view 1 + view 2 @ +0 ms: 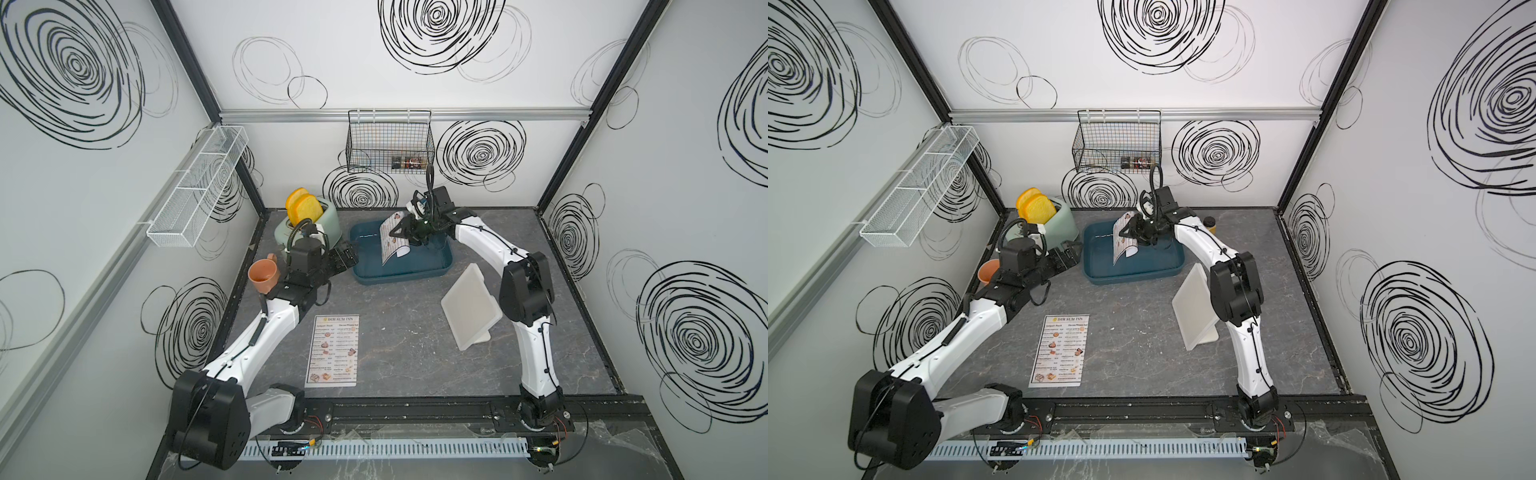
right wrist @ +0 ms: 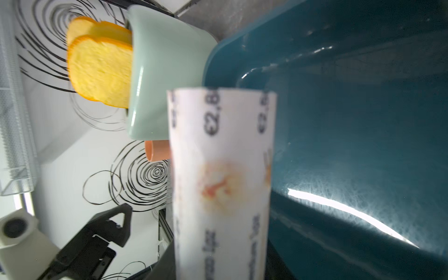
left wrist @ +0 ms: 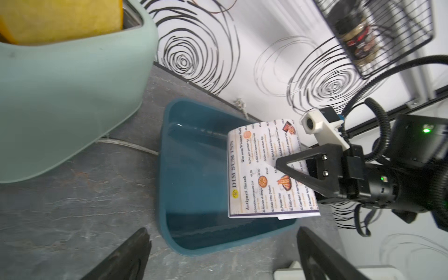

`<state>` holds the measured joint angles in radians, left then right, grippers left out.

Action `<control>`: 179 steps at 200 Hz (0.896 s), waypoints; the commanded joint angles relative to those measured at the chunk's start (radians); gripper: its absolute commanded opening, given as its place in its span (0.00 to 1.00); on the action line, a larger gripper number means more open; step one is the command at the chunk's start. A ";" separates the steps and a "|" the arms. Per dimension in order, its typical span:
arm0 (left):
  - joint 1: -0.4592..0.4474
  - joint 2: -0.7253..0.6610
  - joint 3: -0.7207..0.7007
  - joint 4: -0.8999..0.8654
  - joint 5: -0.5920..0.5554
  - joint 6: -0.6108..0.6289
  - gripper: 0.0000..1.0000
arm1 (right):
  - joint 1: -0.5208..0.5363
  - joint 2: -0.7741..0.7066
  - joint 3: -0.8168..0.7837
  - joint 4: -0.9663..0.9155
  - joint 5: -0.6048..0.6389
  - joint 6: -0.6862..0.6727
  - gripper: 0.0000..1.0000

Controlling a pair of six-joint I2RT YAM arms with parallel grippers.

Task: Replace the menus in the menu holders
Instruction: Pick up the menu from the storage box.

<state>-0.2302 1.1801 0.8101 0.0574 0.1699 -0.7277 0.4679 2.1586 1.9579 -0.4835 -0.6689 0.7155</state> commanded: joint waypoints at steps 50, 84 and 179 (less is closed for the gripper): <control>-0.198 -0.125 -0.151 0.558 0.001 -0.642 0.97 | -0.043 -0.391 -0.203 0.220 -0.038 0.238 0.41; -0.254 -0.075 -0.186 0.763 0.009 -0.844 0.96 | -0.043 -0.500 -0.270 0.312 -0.030 0.364 0.41; -0.325 0.069 -0.127 1.009 -0.005 -0.984 0.90 | 0.018 -0.600 -0.365 0.406 -0.032 0.508 0.41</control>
<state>-0.5457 1.2442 0.6418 0.9401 0.1829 -1.6497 0.4656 1.6028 1.6100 -0.1043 -0.7010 1.1873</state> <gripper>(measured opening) 0.950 0.409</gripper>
